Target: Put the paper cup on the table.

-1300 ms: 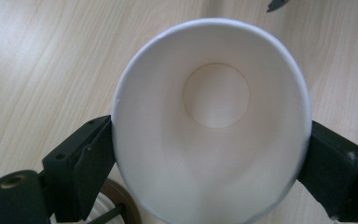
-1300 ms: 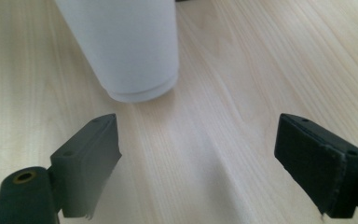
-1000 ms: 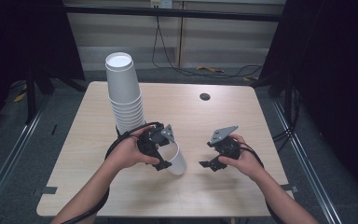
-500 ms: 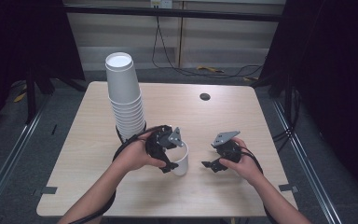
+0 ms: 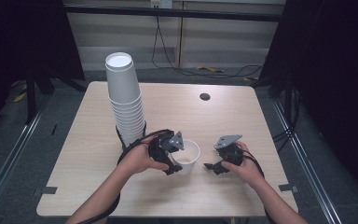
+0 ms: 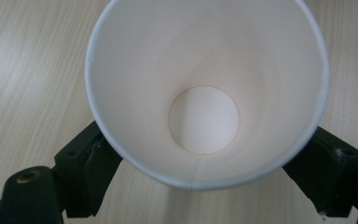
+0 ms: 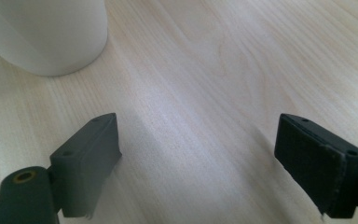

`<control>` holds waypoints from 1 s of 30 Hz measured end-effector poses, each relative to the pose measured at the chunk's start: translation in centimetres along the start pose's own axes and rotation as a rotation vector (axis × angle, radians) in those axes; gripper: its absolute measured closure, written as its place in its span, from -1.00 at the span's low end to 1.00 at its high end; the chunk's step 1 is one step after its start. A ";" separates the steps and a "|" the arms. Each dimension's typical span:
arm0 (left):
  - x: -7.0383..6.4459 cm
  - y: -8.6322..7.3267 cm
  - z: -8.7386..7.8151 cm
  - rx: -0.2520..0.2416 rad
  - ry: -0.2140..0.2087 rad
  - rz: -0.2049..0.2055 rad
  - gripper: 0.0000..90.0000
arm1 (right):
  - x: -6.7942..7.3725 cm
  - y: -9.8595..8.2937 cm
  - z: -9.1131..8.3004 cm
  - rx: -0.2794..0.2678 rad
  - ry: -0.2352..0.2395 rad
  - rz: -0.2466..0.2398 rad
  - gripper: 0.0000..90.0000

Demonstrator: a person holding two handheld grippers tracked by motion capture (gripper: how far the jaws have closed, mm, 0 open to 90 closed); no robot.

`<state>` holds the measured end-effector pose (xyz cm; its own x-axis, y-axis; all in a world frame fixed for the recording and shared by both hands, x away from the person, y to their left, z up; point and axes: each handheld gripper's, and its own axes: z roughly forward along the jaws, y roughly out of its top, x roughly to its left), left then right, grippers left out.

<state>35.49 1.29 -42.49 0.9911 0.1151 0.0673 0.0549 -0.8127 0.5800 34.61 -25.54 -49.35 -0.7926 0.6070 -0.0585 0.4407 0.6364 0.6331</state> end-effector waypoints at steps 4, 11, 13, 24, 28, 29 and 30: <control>0.1 -1.1 -0.4 -0.019 0.001 -0.027 -0.65 | -0.1 -0.4 0.0 -0.015 0.004 0.020 -0.70; -0.1 -2.6 -0.9 -0.034 0.004 -0.040 -0.65 | -0.2 -0.9 0.0 -0.041 0.011 0.075 -0.72; -0.1 -3.0 -1.1 -0.042 0.004 -0.046 -0.65 | -0.3 -1.0 0.0 -0.050 0.007 0.077 -0.73; -0.1 -6.4 -0.9 -0.047 -0.007 -0.097 -0.65 | -0.1 -1.6 0.1 -0.094 -0.012 0.096 -0.74; -0.3 -7.7 -0.9 -0.060 -0.006 -0.124 -0.65 | -0.2 -1.6 0.1 -0.093 -0.008 0.100 -0.75; -0.3 -8.1 -0.9 -0.066 -0.008 -0.132 -0.65 | -0.2 -1.6 0.1 -0.093 -0.008 0.100 -0.75; -0.4 -8.4 -0.8 -0.064 -0.009 -0.139 -0.65 | -0.2 -1.6 0.1 -0.094 -0.008 0.100 -0.75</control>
<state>34.53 8.55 -46.71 0.9756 0.2184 -0.0239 0.1838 -0.7516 0.6335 34.13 -26.62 -50.45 -0.7433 0.6689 0.0029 0.4758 0.5256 0.7052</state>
